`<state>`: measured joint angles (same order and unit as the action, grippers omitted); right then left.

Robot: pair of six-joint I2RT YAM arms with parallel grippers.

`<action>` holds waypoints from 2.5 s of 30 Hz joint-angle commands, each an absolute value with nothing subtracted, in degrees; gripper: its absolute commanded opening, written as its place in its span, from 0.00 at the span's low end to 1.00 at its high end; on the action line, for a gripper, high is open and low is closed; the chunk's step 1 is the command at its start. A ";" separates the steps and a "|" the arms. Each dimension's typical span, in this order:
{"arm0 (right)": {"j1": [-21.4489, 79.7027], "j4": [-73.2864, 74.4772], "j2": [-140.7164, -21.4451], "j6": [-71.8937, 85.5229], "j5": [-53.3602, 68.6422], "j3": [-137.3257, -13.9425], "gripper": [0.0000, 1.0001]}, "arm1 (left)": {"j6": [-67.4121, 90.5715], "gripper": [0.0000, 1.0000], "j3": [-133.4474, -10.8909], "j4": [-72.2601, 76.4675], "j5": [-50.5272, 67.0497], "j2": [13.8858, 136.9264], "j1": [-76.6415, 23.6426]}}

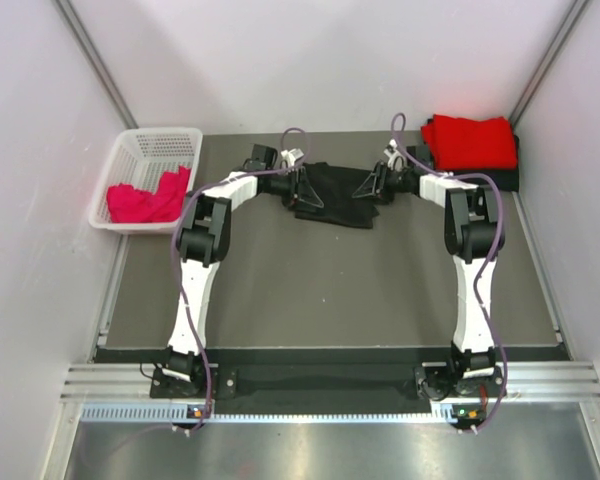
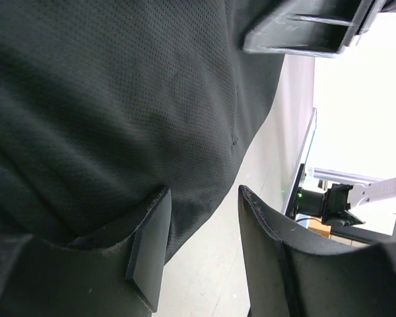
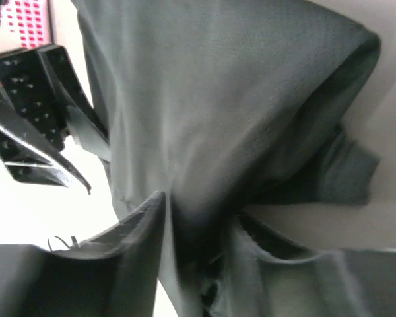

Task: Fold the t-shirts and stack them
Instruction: Neatly place the folded tshirt to the corner

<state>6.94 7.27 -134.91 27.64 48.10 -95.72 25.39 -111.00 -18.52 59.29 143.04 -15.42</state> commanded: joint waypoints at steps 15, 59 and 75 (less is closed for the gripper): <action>1.41 32.77 -131.22 0.46 34.37 -116.44 0.00 | 4.60 0.51 -118.73 -32.60 43.96 135.09 -15.29; -6.24 33.05 -123.14 -25.49 17.93 -134.56 0.00 | 0.53 0.51 -122.17 -34.28 36.56 135.97 -20.12; -10.46 31.12 -127.26 -26.46 14.25 -135.17 0.00 | -0.86 0.51 -121.73 -34.89 35.77 135.53 -21.09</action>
